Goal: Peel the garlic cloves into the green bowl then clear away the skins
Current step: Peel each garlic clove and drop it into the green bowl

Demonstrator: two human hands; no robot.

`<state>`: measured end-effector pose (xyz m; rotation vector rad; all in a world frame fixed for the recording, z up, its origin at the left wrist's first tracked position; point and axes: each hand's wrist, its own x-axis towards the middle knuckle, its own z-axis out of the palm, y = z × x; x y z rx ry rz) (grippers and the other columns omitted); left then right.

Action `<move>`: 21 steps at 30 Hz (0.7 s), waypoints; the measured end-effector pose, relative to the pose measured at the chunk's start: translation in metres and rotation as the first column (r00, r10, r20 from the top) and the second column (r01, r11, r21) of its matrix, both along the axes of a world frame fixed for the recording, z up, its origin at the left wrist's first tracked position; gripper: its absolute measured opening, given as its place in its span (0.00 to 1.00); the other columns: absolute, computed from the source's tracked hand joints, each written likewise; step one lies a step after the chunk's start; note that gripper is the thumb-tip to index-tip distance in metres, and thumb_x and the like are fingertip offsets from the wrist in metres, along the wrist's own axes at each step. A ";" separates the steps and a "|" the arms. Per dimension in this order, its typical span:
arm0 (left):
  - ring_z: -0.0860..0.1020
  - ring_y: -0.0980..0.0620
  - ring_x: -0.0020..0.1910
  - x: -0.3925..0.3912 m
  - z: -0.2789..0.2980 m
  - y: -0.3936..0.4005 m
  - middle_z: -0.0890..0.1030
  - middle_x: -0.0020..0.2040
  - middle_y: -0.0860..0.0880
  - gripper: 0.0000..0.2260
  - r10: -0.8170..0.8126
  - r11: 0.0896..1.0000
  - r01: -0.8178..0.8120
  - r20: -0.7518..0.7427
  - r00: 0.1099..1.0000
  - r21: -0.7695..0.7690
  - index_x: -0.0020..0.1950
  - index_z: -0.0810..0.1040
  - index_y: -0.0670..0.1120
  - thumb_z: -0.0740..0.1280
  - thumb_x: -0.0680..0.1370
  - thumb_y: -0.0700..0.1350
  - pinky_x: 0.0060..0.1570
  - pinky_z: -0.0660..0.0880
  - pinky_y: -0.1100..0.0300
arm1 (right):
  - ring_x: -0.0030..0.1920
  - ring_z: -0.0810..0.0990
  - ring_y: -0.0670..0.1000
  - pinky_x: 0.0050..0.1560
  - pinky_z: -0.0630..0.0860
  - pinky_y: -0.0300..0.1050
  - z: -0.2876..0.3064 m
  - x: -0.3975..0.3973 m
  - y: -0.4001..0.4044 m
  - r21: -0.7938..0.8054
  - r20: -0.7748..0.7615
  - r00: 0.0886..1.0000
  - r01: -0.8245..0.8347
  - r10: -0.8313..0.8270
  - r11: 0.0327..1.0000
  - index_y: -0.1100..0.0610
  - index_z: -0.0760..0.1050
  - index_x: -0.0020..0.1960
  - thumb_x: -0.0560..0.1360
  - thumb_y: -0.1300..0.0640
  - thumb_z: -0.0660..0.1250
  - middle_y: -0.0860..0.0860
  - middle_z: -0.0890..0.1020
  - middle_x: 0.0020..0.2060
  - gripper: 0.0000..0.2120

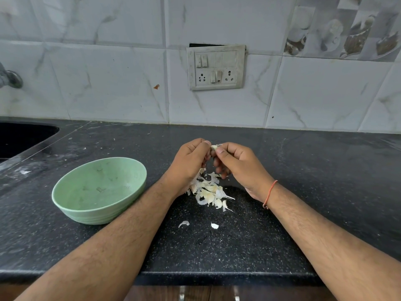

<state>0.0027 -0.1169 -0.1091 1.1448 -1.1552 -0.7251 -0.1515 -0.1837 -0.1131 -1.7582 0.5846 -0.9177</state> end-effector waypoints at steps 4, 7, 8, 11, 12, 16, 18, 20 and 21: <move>0.71 0.53 0.33 -0.003 0.003 0.004 0.74 0.32 0.50 0.16 -0.062 0.997 0.066 -0.086 0.994 0.039 0.37 0.73 0.46 0.60 0.86 0.45 0.39 0.67 0.55 | 0.37 0.79 0.49 0.33 0.74 0.42 0.002 0.000 0.001 0.084 0.025 0.998 -0.066 0.064 0.994 0.60 0.79 0.52 0.88 0.58 0.62 0.51 0.78 0.36 0.10; 0.74 0.51 0.32 -0.008 0.008 0.009 0.78 0.32 0.47 0.20 -0.128 0.990 0.134 -0.113 0.985 0.044 0.36 0.75 0.46 0.58 0.87 0.43 0.37 0.66 0.55 | 0.36 0.78 0.49 0.32 0.72 0.41 0.004 -0.001 0.002 0.165 0.068 0.991 -0.121 0.111 0.979 0.60 0.78 0.52 0.88 0.58 0.61 0.50 0.77 0.36 0.10; 0.73 0.53 0.30 -0.010 0.009 0.011 0.78 0.31 0.49 0.20 -0.116 0.992 0.121 -0.100 0.988 0.047 0.36 0.74 0.46 0.58 0.87 0.43 0.37 0.65 0.56 | 0.36 0.78 0.49 0.31 0.71 0.41 0.004 -0.001 0.002 0.174 0.071 0.991 -0.125 0.114 0.977 0.60 0.78 0.52 0.88 0.58 0.61 0.50 0.77 0.36 0.10; 0.67 0.57 0.28 -0.012 0.013 0.014 0.74 0.27 0.56 0.21 -0.041 0.998 0.041 -0.007 0.999 0.047 0.34 0.73 0.49 0.57 0.87 0.43 0.36 0.63 0.55 | 0.35 0.78 0.49 0.32 0.71 0.41 0.005 -0.002 0.002 0.136 0.042 0.995 -0.096 0.091 0.986 0.58 0.79 0.50 0.87 0.58 0.62 0.50 0.76 0.35 0.10; 0.66 0.57 0.29 -0.012 0.013 0.014 0.73 0.27 0.57 0.23 -0.030 0.999 0.028 0.038 0.999 0.042 0.32 0.74 0.52 0.58 0.87 0.44 0.35 0.64 0.56 | 0.35 0.78 0.49 0.32 0.72 0.40 0.005 -0.003 0.003 0.120 0.031 0.996 -0.085 0.082 0.989 0.58 0.79 0.50 0.87 0.58 0.62 0.50 0.76 0.35 0.10; 0.73 0.61 0.27 -0.015 0.012 0.018 0.78 0.31 0.51 0.17 -0.042 0.998 0.047 0.148 0.988 -0.034 0.42 0.76 0.42 0.59 0.89 0.45 0.33 0.69 0.70 | 0.35 0.77 0.50 0.33 0.71 0.41 0.005 -0.002 0.003 0.091 0.003 0.999 -0.054 0.053 0.994 0.65 0.79 0.54 0.87 0.56 0.63 0.51 0.76 0.35 0.12; 0.75 0.61 0.26 -0.016 0.014 0.020 0.79 0.33 0.44 0.15 -0.066 0.996 0.076 0.160 0.985 -0.056 0.46 0.75 0.37 0.58 0.89 0.42 0.32 0.70 0.72 | 0.35 0.77 0.51 0.33 0.69 0.43 0.006 -0.004 0.003 0.102 0.007 0.999 -0.054 0.053 0.993 0.64 0.79 0.54 0.87 0.55 0.63 0.52 0.76 0.35 0.13; 0.75 0.61 0.25 -0.016 0.015 0.022 0.78 0.35 0.40 0.16 -0.113 0.989 0.125 0.146 0.983 -0.074 0.48 0.75 0.33 0.56 0.90 0.40 0.31 0.70 0.72 | 0.35 0.77 0.51 0.33 0.68 0.45 0.007 -0.004 0.005 0.116 0.011 0.998 -0.066 0.065 0.991 0.59 0.80 0.50 0.87 0.52 0.63 0.53 0.76 0.35 0.13; 0.75 0.60 0.25 -0.017 0.016 0.024 0.78 0.35 0.40 0.16 -0.130 0.987 0.142 0.144 0.981 -0.074 0.48 0.75 0.33 0.55 0.90 0.40 0.30 0.70 0.72 | 0.35 0.77 0.51 0.32 0.68 0.45 0.008 -0.004 0.007 0.119 0.006 0.998 -0.063 0.063 0.991 0.57 0.79 0.49 0.87 0.50 0.63 0.53 0.76 0.34 0.14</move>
